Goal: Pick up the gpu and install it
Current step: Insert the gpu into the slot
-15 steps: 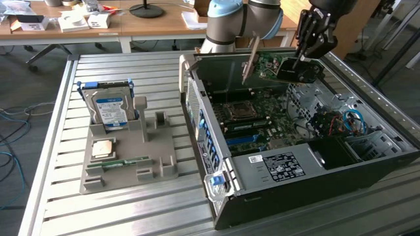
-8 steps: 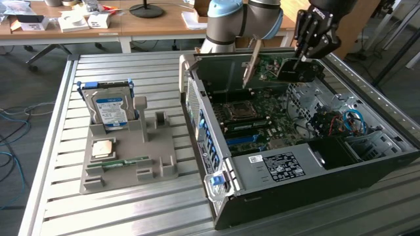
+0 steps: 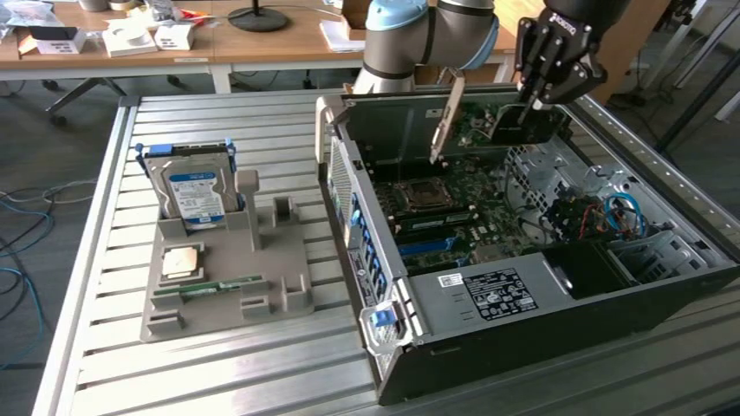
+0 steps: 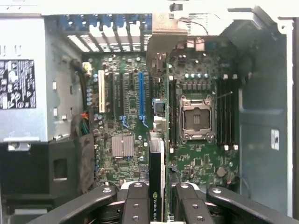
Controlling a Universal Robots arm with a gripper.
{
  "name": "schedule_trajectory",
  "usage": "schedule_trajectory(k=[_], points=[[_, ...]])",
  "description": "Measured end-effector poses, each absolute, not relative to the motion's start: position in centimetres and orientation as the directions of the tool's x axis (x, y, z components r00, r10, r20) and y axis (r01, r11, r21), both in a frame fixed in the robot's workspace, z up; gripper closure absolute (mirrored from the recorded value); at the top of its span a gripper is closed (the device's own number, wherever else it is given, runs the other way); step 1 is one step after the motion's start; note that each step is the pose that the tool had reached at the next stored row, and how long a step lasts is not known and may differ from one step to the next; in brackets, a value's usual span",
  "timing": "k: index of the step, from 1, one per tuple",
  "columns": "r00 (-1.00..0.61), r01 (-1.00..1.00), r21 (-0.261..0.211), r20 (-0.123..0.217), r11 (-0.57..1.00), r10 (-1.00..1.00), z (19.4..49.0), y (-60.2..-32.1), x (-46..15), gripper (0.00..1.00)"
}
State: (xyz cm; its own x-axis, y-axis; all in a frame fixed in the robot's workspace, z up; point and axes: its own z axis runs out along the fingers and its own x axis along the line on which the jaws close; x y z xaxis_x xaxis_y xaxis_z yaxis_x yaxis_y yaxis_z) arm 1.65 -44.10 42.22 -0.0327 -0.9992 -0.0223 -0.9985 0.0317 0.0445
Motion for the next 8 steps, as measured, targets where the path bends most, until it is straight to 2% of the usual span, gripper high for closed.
schedule_trajectory(k=[8], points=[[0.023, -0.999, 0.042, -0.022, -0.024, -0.999, 42.16, -44.10, 1.63, 0.74]])
